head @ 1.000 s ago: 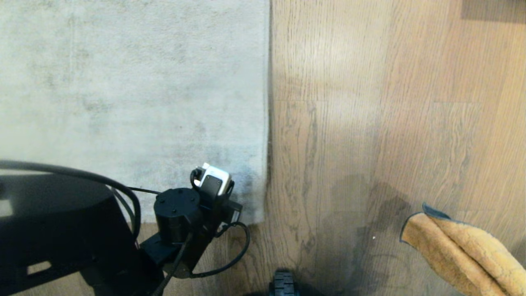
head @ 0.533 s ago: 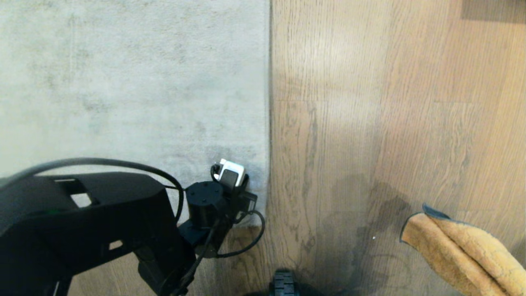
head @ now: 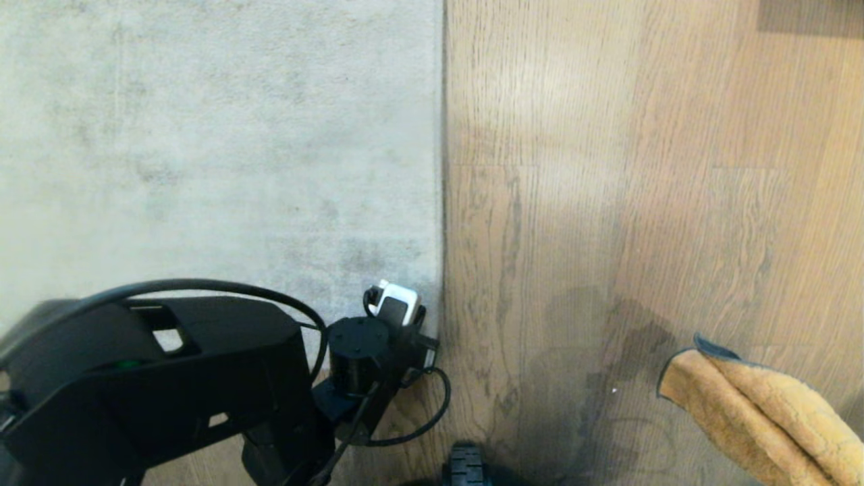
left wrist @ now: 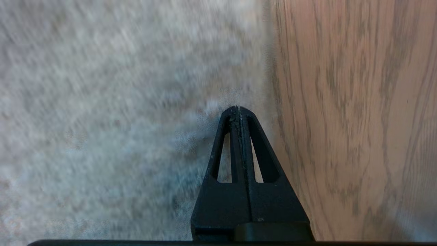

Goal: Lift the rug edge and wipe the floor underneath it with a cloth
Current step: Lay down the carpet

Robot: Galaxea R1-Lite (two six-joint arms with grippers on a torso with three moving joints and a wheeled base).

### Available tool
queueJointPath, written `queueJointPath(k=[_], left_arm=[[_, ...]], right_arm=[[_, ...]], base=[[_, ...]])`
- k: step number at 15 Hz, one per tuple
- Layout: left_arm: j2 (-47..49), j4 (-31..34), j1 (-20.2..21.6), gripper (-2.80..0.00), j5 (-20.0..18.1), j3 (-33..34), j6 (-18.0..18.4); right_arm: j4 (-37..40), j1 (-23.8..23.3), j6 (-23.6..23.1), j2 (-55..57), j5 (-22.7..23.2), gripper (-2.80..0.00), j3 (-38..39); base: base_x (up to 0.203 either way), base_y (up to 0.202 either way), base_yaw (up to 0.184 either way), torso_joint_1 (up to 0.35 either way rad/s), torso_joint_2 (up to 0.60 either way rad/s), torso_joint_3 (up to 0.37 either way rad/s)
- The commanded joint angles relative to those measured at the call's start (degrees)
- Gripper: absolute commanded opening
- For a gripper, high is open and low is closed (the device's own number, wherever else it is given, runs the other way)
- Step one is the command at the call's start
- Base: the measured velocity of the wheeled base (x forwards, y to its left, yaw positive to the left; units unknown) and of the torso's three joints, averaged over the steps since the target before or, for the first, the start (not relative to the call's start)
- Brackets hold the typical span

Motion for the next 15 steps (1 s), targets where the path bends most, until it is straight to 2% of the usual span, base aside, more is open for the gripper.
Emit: queueJointPath(k=[1, 7, 15], left_arm=[[0.5, -2.8, -0.4, -2.8, 0.2, 1.9, 0.1], [0.5, -2.8, -0.6, -2.8, 0.0, 10.7, 0.5], [5.3, -2.8, -0.2, -2.8, -0.3, 7.0, 0.6]], right_arm=[[0.1, 0.0, -0.1, 0.1, 0.1, -2.8, 0.0], [0.1, 0.0, -0.1, 0.1, 0.1, -2.8, 0.0], [0.1, 0.0, -0.1, 0.1, 0.1, -2.8, 0.0]], base=[[0.0, 0.0, 0.0, 0.0, 0.0, 0.0], [0.0, 0.0, 0.0, 0.0, 0.0, 0.0], [0.0, 0.0, 0.0, 0.0, 0.0, 0.0]])
